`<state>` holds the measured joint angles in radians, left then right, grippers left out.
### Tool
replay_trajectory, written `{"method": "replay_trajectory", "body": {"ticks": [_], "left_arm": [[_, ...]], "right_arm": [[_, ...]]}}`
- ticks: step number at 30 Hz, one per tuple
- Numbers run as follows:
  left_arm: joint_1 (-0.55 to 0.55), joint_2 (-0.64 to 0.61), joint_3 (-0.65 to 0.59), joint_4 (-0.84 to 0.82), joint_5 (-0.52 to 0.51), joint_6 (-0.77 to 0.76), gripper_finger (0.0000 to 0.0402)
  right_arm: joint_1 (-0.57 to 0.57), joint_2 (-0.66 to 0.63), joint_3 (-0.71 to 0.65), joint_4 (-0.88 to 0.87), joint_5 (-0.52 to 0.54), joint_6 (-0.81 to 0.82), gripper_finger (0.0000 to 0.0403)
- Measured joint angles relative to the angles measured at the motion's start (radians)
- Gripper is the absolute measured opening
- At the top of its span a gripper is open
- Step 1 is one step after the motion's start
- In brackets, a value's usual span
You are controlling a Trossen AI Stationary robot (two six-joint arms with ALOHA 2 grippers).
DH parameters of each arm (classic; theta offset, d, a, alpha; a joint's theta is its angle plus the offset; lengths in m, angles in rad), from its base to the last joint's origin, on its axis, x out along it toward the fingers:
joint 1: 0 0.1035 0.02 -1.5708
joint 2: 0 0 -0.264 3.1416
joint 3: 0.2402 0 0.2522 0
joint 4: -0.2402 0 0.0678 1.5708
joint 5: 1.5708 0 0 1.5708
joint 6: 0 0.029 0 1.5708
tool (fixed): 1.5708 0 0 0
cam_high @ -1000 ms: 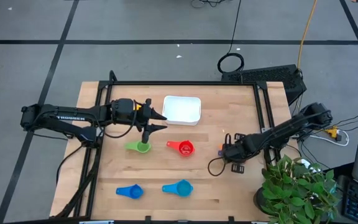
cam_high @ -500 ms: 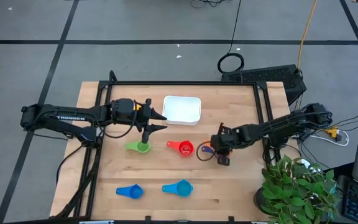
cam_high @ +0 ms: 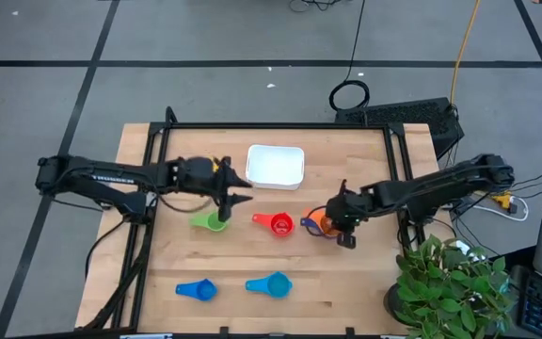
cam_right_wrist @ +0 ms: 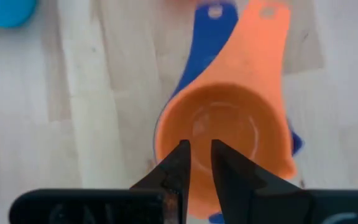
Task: Nest measuring cups in basket
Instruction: Stack the red measuring cup on top of the orange measuring cup
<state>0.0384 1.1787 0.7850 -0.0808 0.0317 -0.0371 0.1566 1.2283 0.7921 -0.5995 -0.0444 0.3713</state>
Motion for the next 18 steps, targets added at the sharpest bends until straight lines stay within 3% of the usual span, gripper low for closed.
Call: {"method": "replay_trajectory", "body": {"ticks": [6,12,18], "left_arm": [[-0.08,0.118,0.134,-0.208,-0.15,0.031,0.0172],[-0.116,0.22,0.249,-0.288,-0.158,0.04,0.0172],[-0.148,0.286,0.268,-0.312,-0.154,0.062,0.0172]], "right_arm": [[0.073,-0.189,0.0,0.052,0.151,0.017,0.0054],[0.159,-0.307,0.001,0.133,0.303,-0.046,0.0055],[0.244,-0.344,0.001,0.166,0.385,-0.047,0.0055]]}}
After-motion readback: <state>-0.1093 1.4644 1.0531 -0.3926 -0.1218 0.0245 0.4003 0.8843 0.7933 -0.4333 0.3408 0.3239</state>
